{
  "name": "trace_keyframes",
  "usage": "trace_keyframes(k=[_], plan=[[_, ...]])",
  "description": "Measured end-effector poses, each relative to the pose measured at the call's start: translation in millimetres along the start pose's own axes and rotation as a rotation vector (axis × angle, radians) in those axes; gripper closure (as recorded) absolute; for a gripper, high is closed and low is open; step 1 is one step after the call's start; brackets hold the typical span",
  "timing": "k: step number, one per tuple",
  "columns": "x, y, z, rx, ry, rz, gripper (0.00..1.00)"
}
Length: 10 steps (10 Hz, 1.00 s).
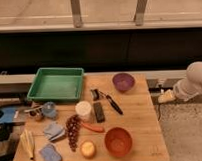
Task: Wipe red bowl with eraser
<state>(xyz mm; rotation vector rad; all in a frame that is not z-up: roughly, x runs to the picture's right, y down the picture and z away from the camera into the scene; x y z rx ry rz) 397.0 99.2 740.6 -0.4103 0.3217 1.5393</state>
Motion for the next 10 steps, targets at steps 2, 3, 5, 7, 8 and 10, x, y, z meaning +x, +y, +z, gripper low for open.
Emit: trace_keyframes(k=[2,3,5,7,8,10], plan=[[0,0,0,0.000,0.000,0.000,0.20],[0,0,0,0.000,0.000,0.000,0.20],[0,0,0,0.000,0.000,0.000,0.20],[1,4,-2,-0.021,-0.020,-0.023,0.20],[4,7,-5,-0.038,-0.031,-0.039,0.20],[3,23,-5,-0.084,-0.046,-0.088,0.20]])
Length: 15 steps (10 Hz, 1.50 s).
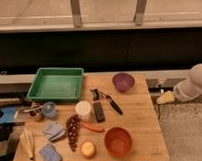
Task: Wipe red bowl with eraser
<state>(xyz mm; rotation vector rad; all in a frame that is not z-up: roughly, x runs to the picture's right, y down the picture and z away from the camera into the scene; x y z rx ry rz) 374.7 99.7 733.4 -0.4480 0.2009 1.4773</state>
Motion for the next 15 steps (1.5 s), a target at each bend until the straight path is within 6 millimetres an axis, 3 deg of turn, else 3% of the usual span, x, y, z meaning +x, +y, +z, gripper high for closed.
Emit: trace_keyframes(k=[3,6,7,12,13,15], plan=[[-10,40,8,-0.054,-0.006,-0.099,0.20],[-16,99,18,-0.109,0.006,-0.234,0.20],[-16,126,21,-0.126,0.011,-0.301,0.20],[-4,229,36,-0.132,0.037,-0.590,0.20],[1,240,36,-0.133,0.039,-0.625,0.20],[3,242,36,-0.131,0.040,-0.634,0.20]])
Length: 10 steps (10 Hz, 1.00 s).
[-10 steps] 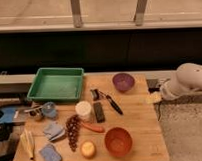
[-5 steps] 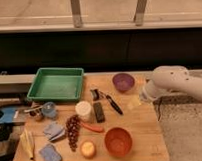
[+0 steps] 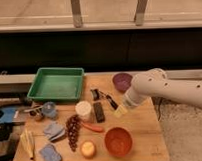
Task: Wipe red bowl with eraser
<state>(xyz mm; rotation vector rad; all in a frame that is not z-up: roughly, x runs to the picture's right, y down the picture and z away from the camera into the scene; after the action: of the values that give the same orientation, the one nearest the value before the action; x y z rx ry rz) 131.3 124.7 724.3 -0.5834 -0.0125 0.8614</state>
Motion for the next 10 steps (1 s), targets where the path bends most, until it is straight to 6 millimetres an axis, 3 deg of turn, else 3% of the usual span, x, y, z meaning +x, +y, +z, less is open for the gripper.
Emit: trace_keyframes(k=[4,8,10], plan=[[-2,3,4,0.001,0.009,-0.020,0.20],[-51,31,35,-0.024,0.036,-0.116,0.20],[-61,39,50,-0.047,0.057,-0.145,0.20]])
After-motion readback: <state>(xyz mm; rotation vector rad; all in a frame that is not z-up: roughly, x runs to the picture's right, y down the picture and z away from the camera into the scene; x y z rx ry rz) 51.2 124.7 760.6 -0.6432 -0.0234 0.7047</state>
